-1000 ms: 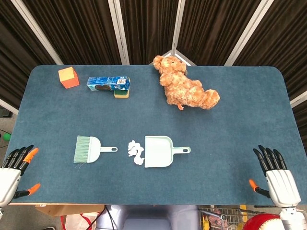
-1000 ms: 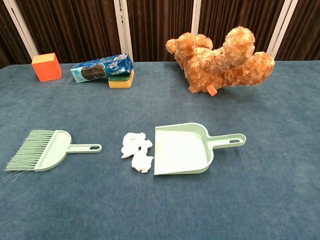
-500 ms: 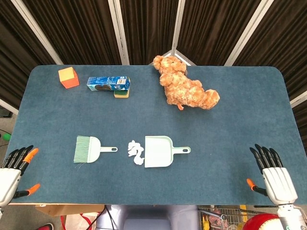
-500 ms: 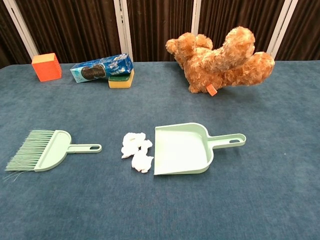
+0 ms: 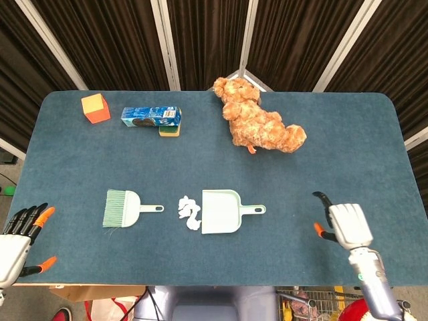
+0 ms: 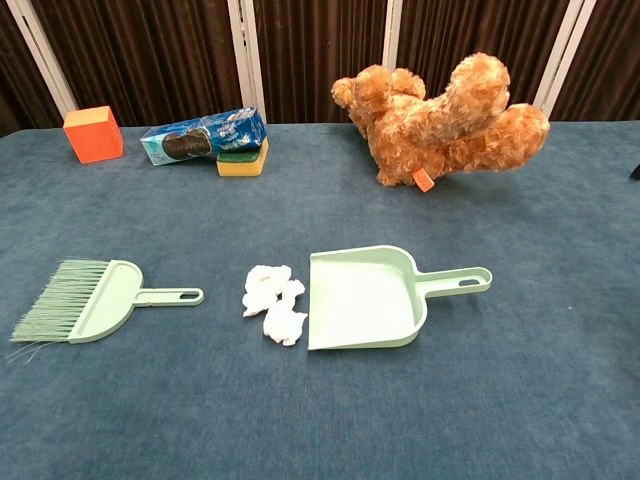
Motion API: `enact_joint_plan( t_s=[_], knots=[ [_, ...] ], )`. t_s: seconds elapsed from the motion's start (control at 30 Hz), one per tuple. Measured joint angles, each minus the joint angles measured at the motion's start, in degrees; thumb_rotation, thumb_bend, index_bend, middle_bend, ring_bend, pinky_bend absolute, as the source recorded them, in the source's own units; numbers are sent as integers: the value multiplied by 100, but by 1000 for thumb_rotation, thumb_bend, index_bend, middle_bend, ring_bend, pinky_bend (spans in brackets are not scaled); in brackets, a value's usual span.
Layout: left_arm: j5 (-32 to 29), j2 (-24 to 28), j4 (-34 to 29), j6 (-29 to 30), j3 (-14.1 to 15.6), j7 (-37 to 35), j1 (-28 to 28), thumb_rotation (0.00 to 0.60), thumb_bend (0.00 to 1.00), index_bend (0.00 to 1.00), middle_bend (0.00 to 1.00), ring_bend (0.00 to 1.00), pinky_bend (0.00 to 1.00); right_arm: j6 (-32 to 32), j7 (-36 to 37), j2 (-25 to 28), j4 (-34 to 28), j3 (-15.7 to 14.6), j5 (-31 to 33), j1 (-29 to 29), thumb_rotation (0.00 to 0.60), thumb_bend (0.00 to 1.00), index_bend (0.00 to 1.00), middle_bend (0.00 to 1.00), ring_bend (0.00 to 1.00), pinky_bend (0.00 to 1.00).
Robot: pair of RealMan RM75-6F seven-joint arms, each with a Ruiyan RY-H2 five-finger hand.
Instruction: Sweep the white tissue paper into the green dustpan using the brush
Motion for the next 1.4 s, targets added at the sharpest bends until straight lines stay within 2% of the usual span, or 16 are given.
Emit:
enact_joint_plan(
  t_s=[0.17, 0.33, 0.63, 1.1, 1.23, 1.4],
  knots=[
    [18, 10, -2, 4, 5, -21, -3, 600, 0, 0, 0, 0, 0, -239, -848, -649, -6, 85, 442, 359, 600, 344, 345, 842, 826, 864],
    [13, 23, 1, -2, 11, -71, -3, 600, 0, 0, 0, 0, 0, -327, -1395, -1221, 56, 140, 830, 631, 600, 344, 366, 845, 827, 864],
    [-19, 55, 15, -11, 8, -173, -6, 600, 0, 0, 0, 0, 0, -316, -1914, -1980, 467, 208, 1369, 959, 600, 344, 389, 845, 828, 864],
    [-25, 61, 2, 7, 11, -152, 13, 600, 0, 0, 0, 0, 0, -72, -2010, -2431, 800, 118, 1498, 1092, 600, 344, 403, 845, 828, 864],
    [-36, 63, -8, 2, 10, -153, 14, 600, 0, 0, 0, 0, 0, -210, -2037, -2584, 1029, 295, 1706, 1271, 600, 344, 402, 845, 828, 864],
    [-29, 64, -17, 1, 8, -154, 12, 600, 0, 0, 0, 0, 0, -240, -2082, -2730, 1144, 350, 1879, 1391, 600, 343, 402, 845, 828, 864]
  ],
)
